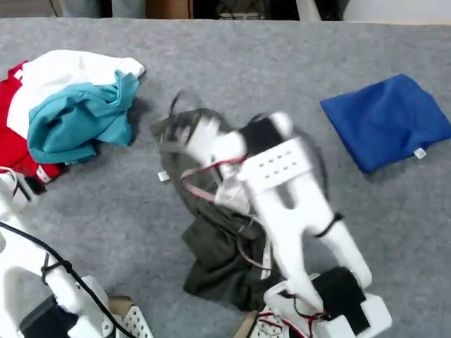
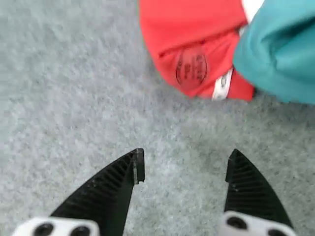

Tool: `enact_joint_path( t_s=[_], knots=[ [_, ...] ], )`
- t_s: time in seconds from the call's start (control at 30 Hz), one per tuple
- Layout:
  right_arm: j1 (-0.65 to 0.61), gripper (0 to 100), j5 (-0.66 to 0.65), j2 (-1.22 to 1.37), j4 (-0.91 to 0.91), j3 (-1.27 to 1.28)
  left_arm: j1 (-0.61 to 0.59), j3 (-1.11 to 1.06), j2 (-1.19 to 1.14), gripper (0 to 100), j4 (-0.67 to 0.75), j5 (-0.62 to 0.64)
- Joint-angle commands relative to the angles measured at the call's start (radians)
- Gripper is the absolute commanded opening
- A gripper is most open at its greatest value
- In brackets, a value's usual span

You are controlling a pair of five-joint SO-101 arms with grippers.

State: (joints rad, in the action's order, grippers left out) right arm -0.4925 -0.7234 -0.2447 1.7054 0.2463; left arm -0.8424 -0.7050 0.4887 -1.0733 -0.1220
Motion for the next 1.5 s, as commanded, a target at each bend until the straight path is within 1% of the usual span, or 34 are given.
enact_joint_path(
  t_s=[0.0,0.13,0.23,0.27,0.3,0.37,0.4,0.43,0.47,0.57,0.63,0.8,0.87,0.93,1.0,1.03,1.07,1.13,1.23,1.33,1.43,1.47],
  knots=[
    [-0.064,27.9,-0.015,0.038,-0.08,0.097,0.024,0.001,-0.002,25,-0.005,0.017],
    [-0.063,27.6,-0.012,0.22,-0.25,0.116,0.03,-0.007,-0.003,24,-0.006,0.031],
    [-0.052,26.6,-0.011,0.352,-0.345,0.111,0.031,-0.005,0.0,24,-0.037,0.078],
    [-0.04,23.8,-0.009,0.384,-0.351,0.097,0.033,-0.004,0.0,24,-0.052,0.086],
    [-0.021,18.7,0.006,0.412,-0.358,0.077,0.033,-0.007,0.0,24,-0.061,0.086],
    [0.043,4.1,0.052,0.452,-0.356,0.015,0.033,-0.007,-0.008,24,-0.077,0.086],
    [0.083,0.5,0.078,0.464,-0.356,-0.024,0.033,-0.007,-0.009,24,-0.081,0.086],
    [0.13,4.0,0.092,0.475,-0.35,-0.061,0.033,-0.007,-0.009,24,-0.081,0.092],
    [0.178,5.2,0.097,0.483,-0.35,-0.094,0.033,-0.007,-0.009,24,-0.081,0.094],
    [0.318,1.1,0.095,0.49,-0.348,-0.188,0.045,-0.005,-0.002,24,-0.081,0.094],
    [0.413,1.5,0.092,0.49,-0.348,-0.228,0.068,-0.007,-0.002,24,-0.081,0.094],
    [0.62,2.5,-0.058,0.492,-0.325,-0.193,0.174,-0.007,0.0,24,-0.161,0.094],
    [0.666,10.9,-0.098,0.483,-0.295,-0.15,0.225,-0.007,-0.002,24,-0.195,0.094],
    [0.692,24.5,-0.107,0.461,-0.238,-0.151,0.263,-0.008,0.0,24,-0.212,0.094],
    [0.697,37.1,-0.124,0.427,-0.189,-0.182,0.282,-0.008,0.0,24,-0.216,0.094],
    [0.692,41.0,-0.155,0.409,-0.158,-0.205,0.283,-0.008,0.0,24,-0.218,0.094],
    [0.686,42.5,-0.173,0.389,-0.135,-0.239,0.283,-0.008,0.0,24,-0.218,0.094],
    [0.664,40.6,-0.173,0.357,-0.098,-0.331,0.282,-0.008,0.0,24,-0.23,0.094],
    [0.601,32.6,-0.173,0.331,-0.031,-0.47,0.288,-0.013,0.0,24,-0.25,0.094],
    [0.456,18.6,-0.173,0.344,0.06,-0.53,0.291,-0.035,0.0,24,-0.244,0.109],
    [0.315,3.4,-0.173,0.389,0.046,-0.512,0.291,-0.039,-0.003,24,-0.242,0.138],
    [0.275,1.4,-0.178,0.418,0.034,-0.503,0.291,-0.039,-0.003,24,-0.242,0.14]
  ],
)
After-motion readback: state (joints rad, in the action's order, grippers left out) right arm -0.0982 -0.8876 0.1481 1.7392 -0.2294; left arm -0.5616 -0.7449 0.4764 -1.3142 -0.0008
